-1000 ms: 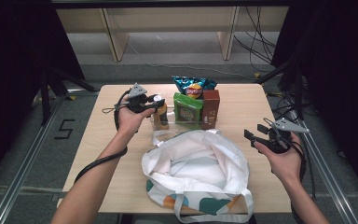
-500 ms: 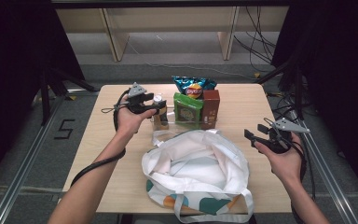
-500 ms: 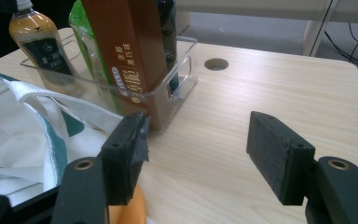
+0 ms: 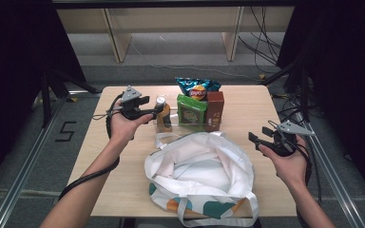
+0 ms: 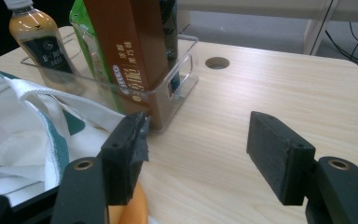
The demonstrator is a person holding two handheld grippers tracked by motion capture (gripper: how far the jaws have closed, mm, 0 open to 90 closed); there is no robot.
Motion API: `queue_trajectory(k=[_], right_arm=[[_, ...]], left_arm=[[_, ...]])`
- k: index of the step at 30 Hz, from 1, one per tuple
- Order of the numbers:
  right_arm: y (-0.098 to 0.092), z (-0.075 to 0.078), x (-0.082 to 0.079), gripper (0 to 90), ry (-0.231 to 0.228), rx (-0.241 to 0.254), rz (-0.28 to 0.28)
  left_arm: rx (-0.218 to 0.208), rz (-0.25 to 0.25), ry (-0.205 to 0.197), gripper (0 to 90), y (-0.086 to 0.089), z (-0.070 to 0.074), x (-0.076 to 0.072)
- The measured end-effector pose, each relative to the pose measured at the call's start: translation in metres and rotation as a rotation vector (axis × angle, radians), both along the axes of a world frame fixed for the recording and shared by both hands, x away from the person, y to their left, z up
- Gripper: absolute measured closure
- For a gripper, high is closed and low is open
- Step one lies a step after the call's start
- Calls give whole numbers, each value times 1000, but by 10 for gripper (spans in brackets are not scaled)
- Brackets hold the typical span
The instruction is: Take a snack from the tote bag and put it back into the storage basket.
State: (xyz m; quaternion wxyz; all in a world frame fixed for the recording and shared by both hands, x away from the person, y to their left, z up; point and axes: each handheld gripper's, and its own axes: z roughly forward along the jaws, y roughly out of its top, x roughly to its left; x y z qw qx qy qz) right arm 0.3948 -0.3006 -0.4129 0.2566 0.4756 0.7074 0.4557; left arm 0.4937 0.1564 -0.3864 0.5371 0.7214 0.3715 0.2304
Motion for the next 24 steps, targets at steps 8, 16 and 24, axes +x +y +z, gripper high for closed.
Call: queue_trajectory(k=[8, 16, 24], right_arm=[[0, 1, 0, 387, -8, 11, 1], [1, 1, -1, 387, -8, 13, -2], [2, 2, -1, 387, -7, 18, 3]], left_arm=[[-17, -11, 0, 286, 7, 1, -19], [-31, -36, -16, 288, 15, -3, -38], [-23, -56, -24, 290, 16, -4, -56]])
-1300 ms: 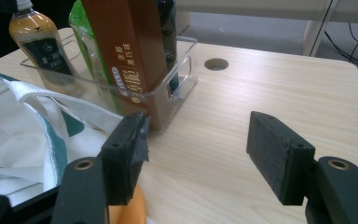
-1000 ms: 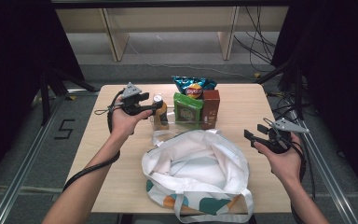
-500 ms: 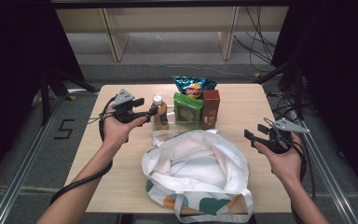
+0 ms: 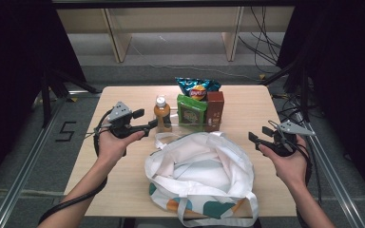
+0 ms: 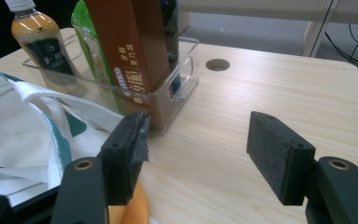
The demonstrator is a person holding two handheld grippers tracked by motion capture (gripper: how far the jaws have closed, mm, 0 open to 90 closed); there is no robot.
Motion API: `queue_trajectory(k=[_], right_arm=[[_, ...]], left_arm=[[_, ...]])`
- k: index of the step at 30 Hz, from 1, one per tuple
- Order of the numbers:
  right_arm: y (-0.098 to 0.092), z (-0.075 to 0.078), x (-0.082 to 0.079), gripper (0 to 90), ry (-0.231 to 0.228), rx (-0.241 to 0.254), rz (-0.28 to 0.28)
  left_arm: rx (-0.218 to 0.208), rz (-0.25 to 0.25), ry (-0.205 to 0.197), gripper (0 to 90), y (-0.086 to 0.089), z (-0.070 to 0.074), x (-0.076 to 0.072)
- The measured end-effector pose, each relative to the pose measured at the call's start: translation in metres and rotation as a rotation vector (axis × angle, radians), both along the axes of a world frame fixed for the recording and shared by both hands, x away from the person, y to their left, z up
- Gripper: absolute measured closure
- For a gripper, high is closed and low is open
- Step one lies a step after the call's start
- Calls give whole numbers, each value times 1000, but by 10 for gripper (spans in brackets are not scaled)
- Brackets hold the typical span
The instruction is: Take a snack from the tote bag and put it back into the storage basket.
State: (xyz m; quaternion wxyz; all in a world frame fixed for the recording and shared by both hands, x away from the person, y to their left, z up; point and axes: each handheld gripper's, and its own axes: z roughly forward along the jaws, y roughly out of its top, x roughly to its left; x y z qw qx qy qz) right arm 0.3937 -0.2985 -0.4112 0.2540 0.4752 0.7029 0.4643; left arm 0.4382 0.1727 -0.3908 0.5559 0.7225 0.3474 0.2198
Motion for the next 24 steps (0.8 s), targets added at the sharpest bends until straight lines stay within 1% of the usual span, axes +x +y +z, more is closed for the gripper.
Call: queue_trajectory(k=[1, 3, 4, 5, 6, 7, 8, 9, 12, 13, 14, 15, 16, 18, 19, 20, 22, 23, 24], right_arm=[[0, 0, 0, 387, 4, -3, -5], [0, 0, 0, 387, 5, -3, -5], [0, 0, -1, 387, 5, 13, -4], [0, 0, 0, 387, 4, 10, -4], [0, 0, 0, 387, 4, 10, -4], [-1, 0, 0, 386, -3, -1, -10], [1, 0, -1, 386, 16, 27, -10], [1, 0, -1, 386, 16, 27, -10], [1, 1, -1, 386, 14, 24, -9], [0, 0, -1, 386, 4, 7, -5], [0, 0, -1, 386, 4, 7, -5], [-1, 0, 1, 386, -10, -11, -9], [-1, 0, 1, 386, -13, -9, 1], [-1, 0, 1, 386, -11, -4, 2], [2, 1, -2, 386, 15, 9, -21], [2, 1, -2, 386, 18, 12, -16], [2, 1, -2, 386, 25, 18, -15], [0, 1, 0, 386, 4, -5, 1], [0, 1, 0, 386, 4, -4, 1]], left_arm=[[2, -8, -2, 290, 0, -1, -4], [6, -10, -1, 289, 1, -1, -7], [5, -15, -4, 286, 1, -1, -9], [6, -27, -7, 286, 1, -2, -15], [6, -27, -7, 285, 1, -2, -15], [10, -38, -3, 284, 1, -3, -21], [10, -38, -3, 284, 1, -3, -21], [6, -42, -5, 284, 1, -4, -24], [4, -46, -1, 284, 2, -7, -32], [3, -48, -1, 286, 3, -9, -38], [3, -48, -1, 287, 3, -9, -38], [3, -51, -1, 287, 3, -10, -40], [8, -55, -1, 289, 4, -13, -45], [7, -52, 1, 291, 4, -14, -47], [8, -58, 2, 291, 5, -16, -49], [0, -59, 2, 292, 6, -17, -51], [-2, -48, 1, 296, 7, -20, -56], [1, -42, 0, 297, 8, -22, -58], [-5, -46, -5, 298, 10, -24, -59]])
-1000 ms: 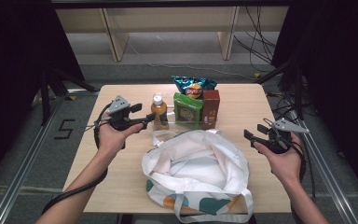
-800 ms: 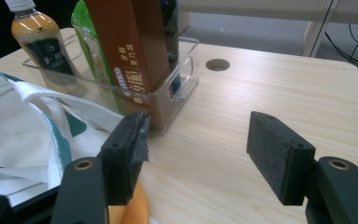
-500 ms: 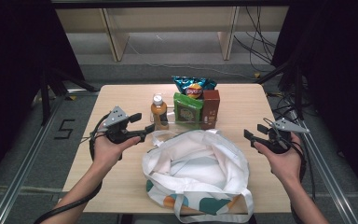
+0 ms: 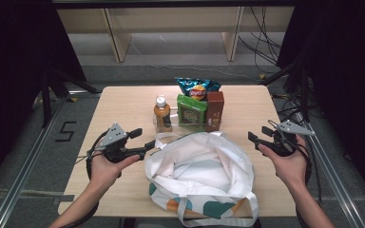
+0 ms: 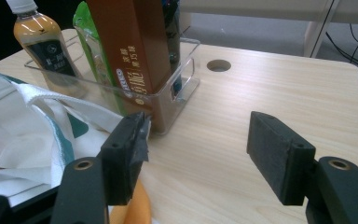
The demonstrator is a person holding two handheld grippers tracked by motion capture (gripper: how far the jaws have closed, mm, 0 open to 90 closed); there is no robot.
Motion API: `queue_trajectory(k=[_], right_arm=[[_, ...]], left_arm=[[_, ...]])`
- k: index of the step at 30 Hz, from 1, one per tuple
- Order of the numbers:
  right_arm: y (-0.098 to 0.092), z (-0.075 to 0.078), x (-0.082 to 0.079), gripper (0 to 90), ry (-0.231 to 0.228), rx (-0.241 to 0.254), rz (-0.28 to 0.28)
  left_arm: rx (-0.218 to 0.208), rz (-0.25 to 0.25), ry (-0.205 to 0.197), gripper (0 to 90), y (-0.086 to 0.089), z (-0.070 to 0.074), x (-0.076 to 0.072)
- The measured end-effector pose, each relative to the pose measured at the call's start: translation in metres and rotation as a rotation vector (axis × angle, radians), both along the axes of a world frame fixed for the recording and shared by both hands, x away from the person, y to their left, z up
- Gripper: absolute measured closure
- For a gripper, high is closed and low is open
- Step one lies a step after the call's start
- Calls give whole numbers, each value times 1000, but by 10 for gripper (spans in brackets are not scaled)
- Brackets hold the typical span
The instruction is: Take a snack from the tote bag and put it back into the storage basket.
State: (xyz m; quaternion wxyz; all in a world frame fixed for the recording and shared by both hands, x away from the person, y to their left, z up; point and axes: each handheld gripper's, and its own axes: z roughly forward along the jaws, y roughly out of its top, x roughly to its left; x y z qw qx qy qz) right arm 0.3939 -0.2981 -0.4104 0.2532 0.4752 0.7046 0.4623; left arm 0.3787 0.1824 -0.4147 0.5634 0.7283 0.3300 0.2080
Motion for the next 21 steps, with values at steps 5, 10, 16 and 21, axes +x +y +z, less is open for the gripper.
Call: queue_trajectory(k=[5, 10, 16, 21], right_arm=[[0, -1, 0, 386, 9, -5, 2], [2, 0, 0, 386, 7, -2, -2], [3, -1, -2, 385, 28, 7, -16], [3, -3, 0, 384, 20, 8, -12]], left_arm=[[0, 8, 19, 299, 6, -10, -10], [-1, 0, 32, 297, 8, -17, -17], [-2, -16, 56, 296, 7, -23, -27], [-18, 3, 64, 298, 9, -28, -31]])
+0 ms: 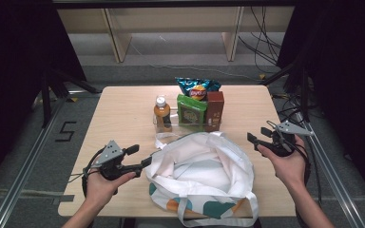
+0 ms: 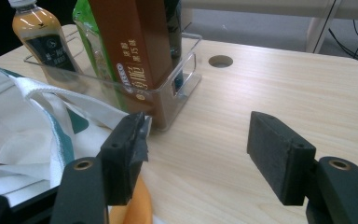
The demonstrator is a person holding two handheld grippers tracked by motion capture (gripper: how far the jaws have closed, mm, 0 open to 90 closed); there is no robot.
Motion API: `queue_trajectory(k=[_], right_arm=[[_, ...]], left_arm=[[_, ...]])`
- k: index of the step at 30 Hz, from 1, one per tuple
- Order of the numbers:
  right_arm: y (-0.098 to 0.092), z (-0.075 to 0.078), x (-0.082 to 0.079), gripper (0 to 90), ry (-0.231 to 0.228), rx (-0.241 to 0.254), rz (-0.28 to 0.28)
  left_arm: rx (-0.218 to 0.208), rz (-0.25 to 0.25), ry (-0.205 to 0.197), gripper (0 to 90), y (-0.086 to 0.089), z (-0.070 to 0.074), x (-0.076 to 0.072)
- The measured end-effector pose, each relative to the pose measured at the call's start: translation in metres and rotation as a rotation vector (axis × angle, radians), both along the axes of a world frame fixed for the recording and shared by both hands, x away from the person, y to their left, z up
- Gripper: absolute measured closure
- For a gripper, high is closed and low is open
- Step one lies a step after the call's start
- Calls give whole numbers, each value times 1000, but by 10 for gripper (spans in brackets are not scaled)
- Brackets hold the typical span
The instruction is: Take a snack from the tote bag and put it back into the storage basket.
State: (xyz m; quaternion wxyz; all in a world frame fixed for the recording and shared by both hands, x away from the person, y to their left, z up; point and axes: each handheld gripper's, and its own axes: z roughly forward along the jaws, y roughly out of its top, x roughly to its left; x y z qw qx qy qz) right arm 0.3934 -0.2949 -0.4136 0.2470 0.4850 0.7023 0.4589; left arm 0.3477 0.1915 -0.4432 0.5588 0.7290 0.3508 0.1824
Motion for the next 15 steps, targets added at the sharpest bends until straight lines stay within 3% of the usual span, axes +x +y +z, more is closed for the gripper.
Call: queue_trajectory(k=[3, 4, 5, 7, 12, 13, 15], right_arm=[[1, 0, -1, 384, 20, 10, 2], [-1, 0, 1, 385, 0, -11, 20], [0, 0, 1, 384, 1, 9, 22], [-2, -1, 3, 384, -5, -24, 18], [-2, -1, 2, 383, -6, 1, 21], [-2, -2, 3, 379, -17, -22, 7], [-4, -1, 3, 376, -18, -22, 12]], left_arm=[[-9, 5, 4, 299, 1, -4, -2], [-26, 4, 5, 299, 1, -6, -2], [-23, 17, 23, 301, 0, -7, -4], [-18, 8, 29, 302, 1, -9, -6], [-36, 11, 30, 303, 3, -9, -5], [-26, 19, 33, 303, 3, -8, -6], [-19, 15, 26, 303, 5, -8, -6]])
